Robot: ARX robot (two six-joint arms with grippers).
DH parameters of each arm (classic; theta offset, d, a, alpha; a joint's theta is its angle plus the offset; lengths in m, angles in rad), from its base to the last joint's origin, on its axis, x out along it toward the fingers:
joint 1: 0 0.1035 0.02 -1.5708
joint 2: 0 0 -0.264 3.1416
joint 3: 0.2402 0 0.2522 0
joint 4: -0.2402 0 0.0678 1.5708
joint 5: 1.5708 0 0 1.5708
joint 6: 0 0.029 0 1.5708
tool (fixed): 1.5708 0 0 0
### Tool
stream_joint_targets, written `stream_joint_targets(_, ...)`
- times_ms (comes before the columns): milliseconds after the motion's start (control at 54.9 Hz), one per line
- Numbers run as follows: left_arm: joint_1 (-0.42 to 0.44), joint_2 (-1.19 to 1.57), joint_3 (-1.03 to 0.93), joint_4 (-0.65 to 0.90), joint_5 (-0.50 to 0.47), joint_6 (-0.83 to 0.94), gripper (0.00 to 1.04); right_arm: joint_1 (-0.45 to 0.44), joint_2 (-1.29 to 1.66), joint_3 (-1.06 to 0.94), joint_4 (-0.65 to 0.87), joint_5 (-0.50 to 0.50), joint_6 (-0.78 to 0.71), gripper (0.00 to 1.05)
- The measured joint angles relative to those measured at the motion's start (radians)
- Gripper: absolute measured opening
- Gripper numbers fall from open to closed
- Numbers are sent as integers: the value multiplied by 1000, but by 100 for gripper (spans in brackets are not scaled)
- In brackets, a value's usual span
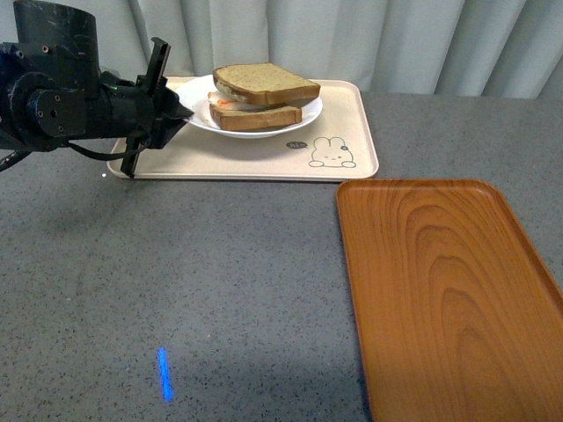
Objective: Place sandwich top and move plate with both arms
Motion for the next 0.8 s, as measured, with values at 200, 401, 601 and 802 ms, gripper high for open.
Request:
stream_joint_targets(200,18,-32,-67,26,-1,21,44,0,0,0,0,0,0,96)
stream_joint_targets(401,62,-157,-221,28,-25,48,79,0,0,0,0,0,0,96)
stream_joint_targets(601,135,-339,-407,-9,-99,126,98,0,0,0,0,0,0,96)
stream_joint_targets(802,184,-474,-676,327,-234,418,86,0,0,0,0,0,0,96)
